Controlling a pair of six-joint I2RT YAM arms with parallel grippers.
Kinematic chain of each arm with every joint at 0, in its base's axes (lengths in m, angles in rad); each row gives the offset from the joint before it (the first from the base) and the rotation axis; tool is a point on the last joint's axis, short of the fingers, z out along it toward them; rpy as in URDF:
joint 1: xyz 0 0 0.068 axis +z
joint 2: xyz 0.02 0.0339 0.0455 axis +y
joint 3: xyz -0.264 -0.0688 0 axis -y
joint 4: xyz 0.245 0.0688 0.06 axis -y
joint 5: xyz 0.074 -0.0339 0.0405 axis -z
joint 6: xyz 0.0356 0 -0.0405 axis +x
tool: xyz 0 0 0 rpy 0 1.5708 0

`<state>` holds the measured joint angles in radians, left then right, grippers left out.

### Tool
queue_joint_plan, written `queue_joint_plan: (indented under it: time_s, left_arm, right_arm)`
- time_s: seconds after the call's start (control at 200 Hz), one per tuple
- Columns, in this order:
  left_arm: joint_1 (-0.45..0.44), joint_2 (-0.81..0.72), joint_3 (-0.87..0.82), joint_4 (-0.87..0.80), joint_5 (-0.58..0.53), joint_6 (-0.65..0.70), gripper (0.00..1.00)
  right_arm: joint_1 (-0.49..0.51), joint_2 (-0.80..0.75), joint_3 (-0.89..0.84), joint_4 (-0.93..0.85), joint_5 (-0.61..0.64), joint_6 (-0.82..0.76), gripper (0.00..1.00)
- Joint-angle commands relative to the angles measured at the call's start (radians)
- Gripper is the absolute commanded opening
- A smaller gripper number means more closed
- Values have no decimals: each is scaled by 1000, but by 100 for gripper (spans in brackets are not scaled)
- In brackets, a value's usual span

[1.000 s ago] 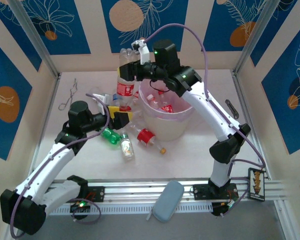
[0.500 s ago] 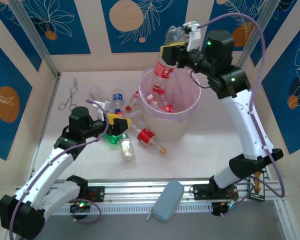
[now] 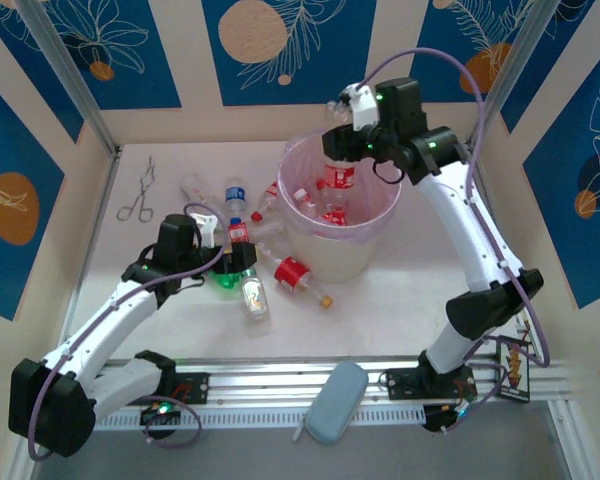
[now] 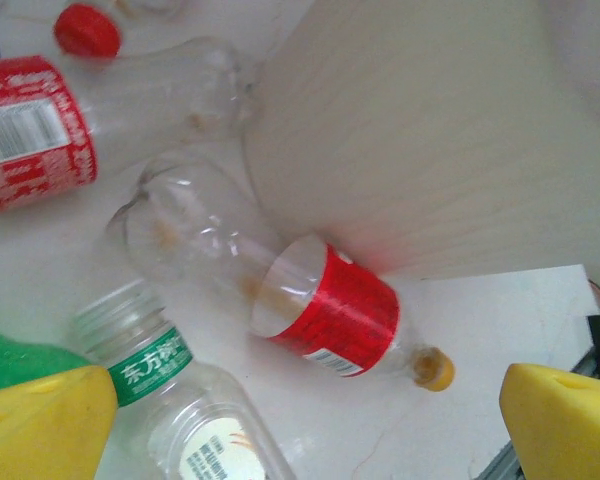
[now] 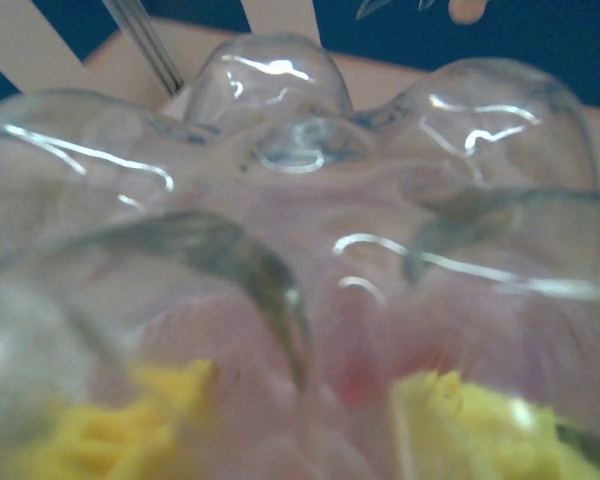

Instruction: Put the plastic bottles in the bin

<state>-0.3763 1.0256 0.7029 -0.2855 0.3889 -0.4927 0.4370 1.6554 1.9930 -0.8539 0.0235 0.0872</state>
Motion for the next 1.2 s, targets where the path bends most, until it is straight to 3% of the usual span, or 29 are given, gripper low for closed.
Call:
queue_joint_plan:
  time_s: [0.0,0.3,0.685,0.91,1.195]
  left_arm:
    - [2,2,30,-38,-45,-9,98]
    - [2,13,37,-65,-67,-7,97]
    - [4,15,40,-73,-78,-5,97]
    - [4,33,43,-73,-86,-10,97]
    - [4,34,37,-70,-94,-10,97]
  right_arm:
    - [41,30,-8,-79,81,-124,44]
    - [64,168,-17,-160,110,-223,44]
    - [55,207,-160,-54,58,-240,45]
    - [49,210,-243,29,25,-222,56]
    - [49,181,-295,88,7,-200,78]
